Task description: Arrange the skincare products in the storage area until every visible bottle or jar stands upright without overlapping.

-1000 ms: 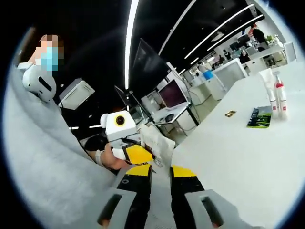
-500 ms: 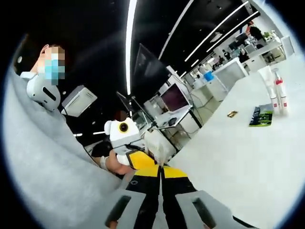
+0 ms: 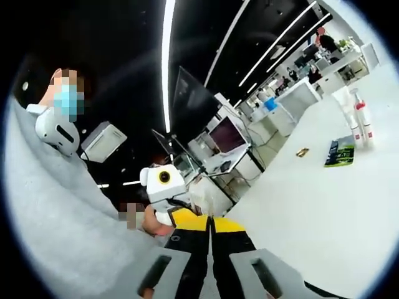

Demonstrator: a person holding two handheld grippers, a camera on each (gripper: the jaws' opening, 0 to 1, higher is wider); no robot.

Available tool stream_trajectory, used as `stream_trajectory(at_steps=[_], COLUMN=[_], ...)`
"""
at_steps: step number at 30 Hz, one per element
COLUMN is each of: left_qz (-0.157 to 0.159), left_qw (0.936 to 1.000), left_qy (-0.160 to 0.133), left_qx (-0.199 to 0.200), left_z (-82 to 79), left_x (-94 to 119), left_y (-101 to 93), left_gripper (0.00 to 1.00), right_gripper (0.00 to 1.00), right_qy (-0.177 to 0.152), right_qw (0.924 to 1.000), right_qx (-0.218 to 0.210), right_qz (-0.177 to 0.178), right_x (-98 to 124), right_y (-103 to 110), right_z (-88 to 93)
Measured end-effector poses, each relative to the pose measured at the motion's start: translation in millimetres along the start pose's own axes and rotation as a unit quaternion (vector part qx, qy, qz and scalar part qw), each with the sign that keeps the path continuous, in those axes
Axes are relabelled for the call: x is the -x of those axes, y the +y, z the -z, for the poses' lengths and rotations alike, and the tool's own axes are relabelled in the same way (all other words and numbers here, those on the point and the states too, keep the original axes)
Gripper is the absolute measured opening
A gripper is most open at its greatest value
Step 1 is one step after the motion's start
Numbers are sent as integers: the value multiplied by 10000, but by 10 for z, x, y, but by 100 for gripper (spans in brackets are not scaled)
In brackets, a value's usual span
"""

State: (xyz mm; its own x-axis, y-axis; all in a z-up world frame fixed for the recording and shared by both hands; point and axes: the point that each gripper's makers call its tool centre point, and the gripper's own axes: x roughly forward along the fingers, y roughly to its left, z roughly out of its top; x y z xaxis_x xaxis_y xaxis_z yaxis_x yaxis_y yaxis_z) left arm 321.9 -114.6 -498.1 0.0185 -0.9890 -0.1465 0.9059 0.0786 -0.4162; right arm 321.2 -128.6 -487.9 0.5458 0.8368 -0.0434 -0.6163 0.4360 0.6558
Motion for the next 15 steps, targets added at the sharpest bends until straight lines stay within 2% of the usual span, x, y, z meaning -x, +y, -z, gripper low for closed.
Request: stream_trajectory(at_steps=[7,10,11,12,13,14,15], left_qz=[85,160,219,267,319,304,284], left_qw=[9997,9992,9989,9985,9982,9984,9986], left_qy=[39,-14,-18,-63,-86,-62,-24], left_qx=[244,377,426,479,495,480,440], left_z=[22,6,3,-13,-19,-12,4], left_x=[-10,9,24,28,24,19,9], left_y=[-3,-1,-10,-23,-41,-38,-39], left_gripper=[1,0,0,0,0,0,0], right_gripper=[0,0,0,0,6,22,27], right_qy=[-44,-83,-93,-75,-21,82,173], right_qw=[10000,9999,9993,9995,9995,9990,9990], right_qx=[4,69,309,235,-36,-236,-189], right_qz=[30,-49,-174,-189,-324,-382,-374], right_x=[16,9,-7,-14,-52,-84,-126], right_y=[-7,23,70,83,127,150,150], right_z=[-12,-24,-30,-16,12,58,100])
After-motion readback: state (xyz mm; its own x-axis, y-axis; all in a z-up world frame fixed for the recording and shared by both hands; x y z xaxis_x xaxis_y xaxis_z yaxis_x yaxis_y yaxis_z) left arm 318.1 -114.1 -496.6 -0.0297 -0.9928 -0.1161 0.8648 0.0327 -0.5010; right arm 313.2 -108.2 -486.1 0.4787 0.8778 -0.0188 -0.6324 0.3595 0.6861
